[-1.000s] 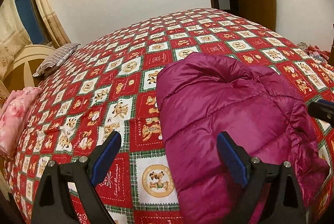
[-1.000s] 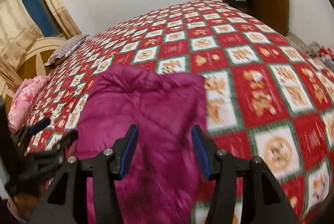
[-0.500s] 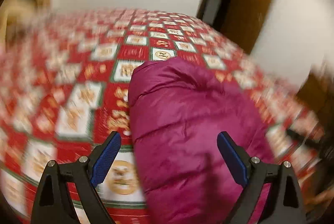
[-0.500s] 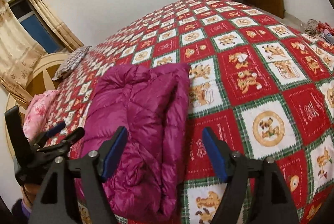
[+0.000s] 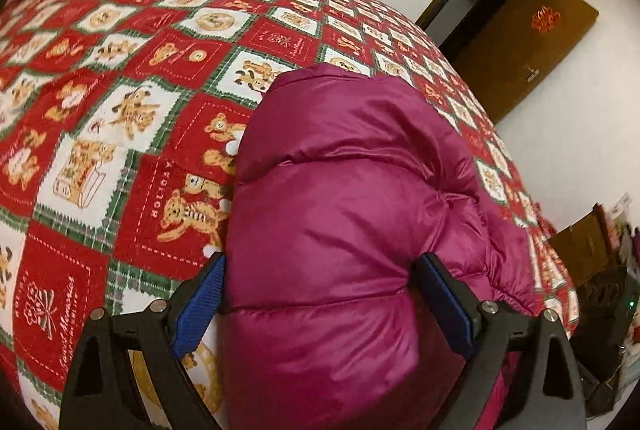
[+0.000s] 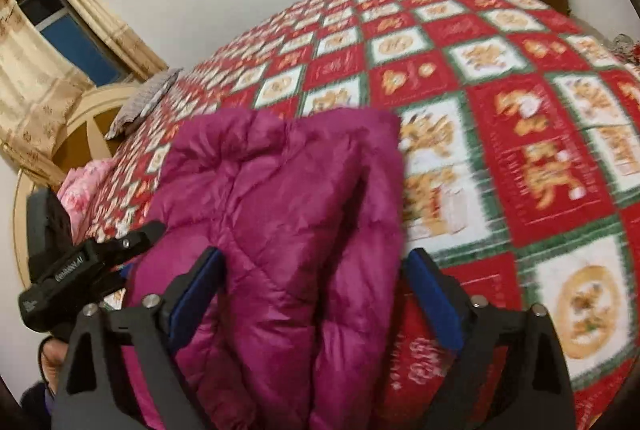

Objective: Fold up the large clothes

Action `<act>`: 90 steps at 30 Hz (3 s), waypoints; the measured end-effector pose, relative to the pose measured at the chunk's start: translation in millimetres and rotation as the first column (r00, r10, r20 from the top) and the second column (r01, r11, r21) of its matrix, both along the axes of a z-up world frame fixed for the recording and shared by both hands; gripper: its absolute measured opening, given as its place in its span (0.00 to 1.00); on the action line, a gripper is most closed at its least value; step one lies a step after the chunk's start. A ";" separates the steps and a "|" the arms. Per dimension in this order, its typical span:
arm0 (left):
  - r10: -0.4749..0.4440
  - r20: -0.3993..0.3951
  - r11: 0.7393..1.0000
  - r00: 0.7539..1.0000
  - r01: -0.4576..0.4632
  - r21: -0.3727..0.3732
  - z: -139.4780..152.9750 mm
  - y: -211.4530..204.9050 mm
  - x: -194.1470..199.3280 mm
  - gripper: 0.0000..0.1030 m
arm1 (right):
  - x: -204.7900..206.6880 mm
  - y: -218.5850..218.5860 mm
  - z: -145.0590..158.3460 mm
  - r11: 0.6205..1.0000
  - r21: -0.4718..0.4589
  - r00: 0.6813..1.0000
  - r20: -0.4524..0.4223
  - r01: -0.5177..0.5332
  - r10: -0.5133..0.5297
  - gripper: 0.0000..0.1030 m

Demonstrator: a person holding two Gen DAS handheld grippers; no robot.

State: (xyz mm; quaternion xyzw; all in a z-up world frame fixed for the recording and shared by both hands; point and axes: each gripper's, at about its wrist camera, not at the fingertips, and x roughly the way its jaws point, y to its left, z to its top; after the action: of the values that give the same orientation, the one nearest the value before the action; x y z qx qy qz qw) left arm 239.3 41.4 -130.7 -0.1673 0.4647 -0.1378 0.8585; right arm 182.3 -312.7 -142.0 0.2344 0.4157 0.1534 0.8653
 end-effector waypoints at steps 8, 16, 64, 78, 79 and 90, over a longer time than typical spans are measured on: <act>-0.006 -0.006 1.000 1.000 0.006 0.007 -5.4 2.4 0.4 0.91 | -3.5 -3.3 -13.4 0.999 0.039 1.000 -0.006 -0.011 0.011 0.89; -0.012 -0.028 1.000 1.000 0.012 -0.002 -11.6 2.7 4.0 0.91 | 0.6 2.1 -11.9 1.000 0.007 1.000 -0.004 -0.024 0.024 0.90; -0.196 0.137 0.966 0.971 0.216 -0.143 16.9 31.5 -83.9 0.67 | -85.3 66.5 27.0 0.987 -0.114 0.992 0.043 -0.111 0.117 0.37; -0.340 0.214 0.927 0.916 0.365 -0.089 61.9 -38.2 -110.9 0.67 | -152.3 -15.2 61.4 0.988 -0.136 0.988 0.141 0.074 -0.055 0.36; -0.351 0.215 0.923 0.911 0.376 -0.086 63.5 -44.5 -109.8 0.67 | -156.0 -24.0 62.8 0.986 -0.138 0.987 0.143 0.093 -0.073 0.36; -0.437 0.224 0.886 0.871 0.460 -0.058 68.7 -93.8 -104.9 0.67 | -174.9 -76.2 66.8 0.965 -0.141 0.967 0.161 0.220 -0.197 0.36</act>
State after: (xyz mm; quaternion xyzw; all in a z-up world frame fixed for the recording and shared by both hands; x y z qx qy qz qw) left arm 134.3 -52.4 -62.0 -0.0864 0.3918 -0.3749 0.8357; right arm 7.3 -388.9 -75.1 0.1958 0.3351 0.0445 0.9205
